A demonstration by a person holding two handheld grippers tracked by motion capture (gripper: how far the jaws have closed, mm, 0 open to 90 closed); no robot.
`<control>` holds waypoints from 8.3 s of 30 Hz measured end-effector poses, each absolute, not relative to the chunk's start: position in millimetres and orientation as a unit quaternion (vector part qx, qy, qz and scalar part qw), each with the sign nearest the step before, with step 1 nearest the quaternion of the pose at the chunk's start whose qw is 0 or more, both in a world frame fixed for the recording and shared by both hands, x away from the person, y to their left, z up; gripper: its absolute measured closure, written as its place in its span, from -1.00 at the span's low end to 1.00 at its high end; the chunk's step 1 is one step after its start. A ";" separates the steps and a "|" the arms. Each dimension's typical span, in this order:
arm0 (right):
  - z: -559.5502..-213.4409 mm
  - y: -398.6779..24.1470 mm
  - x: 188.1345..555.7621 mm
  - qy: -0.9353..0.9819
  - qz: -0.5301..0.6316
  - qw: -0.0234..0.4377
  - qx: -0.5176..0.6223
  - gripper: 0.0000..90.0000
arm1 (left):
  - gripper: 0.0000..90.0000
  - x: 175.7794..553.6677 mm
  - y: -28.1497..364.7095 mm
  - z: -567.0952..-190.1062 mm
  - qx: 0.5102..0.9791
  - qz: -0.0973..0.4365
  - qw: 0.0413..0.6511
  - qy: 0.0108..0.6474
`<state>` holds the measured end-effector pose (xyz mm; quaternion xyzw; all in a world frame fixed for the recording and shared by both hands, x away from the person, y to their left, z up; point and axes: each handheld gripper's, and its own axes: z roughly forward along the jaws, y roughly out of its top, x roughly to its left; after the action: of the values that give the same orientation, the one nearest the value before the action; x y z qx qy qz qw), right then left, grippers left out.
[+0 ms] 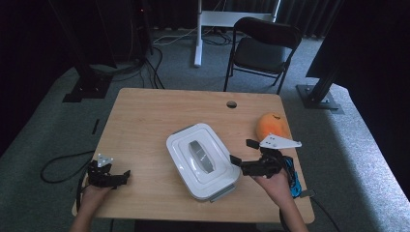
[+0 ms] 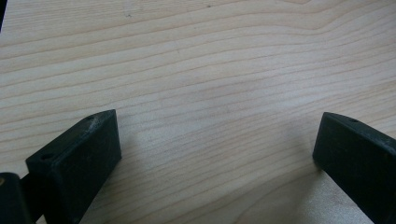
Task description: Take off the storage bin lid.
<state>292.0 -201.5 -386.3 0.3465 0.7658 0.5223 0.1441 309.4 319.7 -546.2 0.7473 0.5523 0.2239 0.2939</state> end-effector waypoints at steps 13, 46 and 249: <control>-391.4 -157.7 299.2 0.793 0.502 0.121 0.323 -0.73 | -0.97 309.4 319.7 -546.2 0.748 0.224 0.294 0.552; -407.2 -94.8 309.5 0.843 0.424 0.125 0.305 0.08 | -0.97 309.3 319.8 -546.2 0.749 0.223 0.294 0.551; -446.8 -202.5 464.6 0.749 0.399 0.129 0.513 -0.71 | -0.97 308.7 320.0 -546.3 0.750 0.222 0.296 0.549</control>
<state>464.6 -202.5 -446.8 0.5129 0.7491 0.3991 0.1286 308.7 320.0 -546.3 0.7497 0.5488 0.2224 0.2956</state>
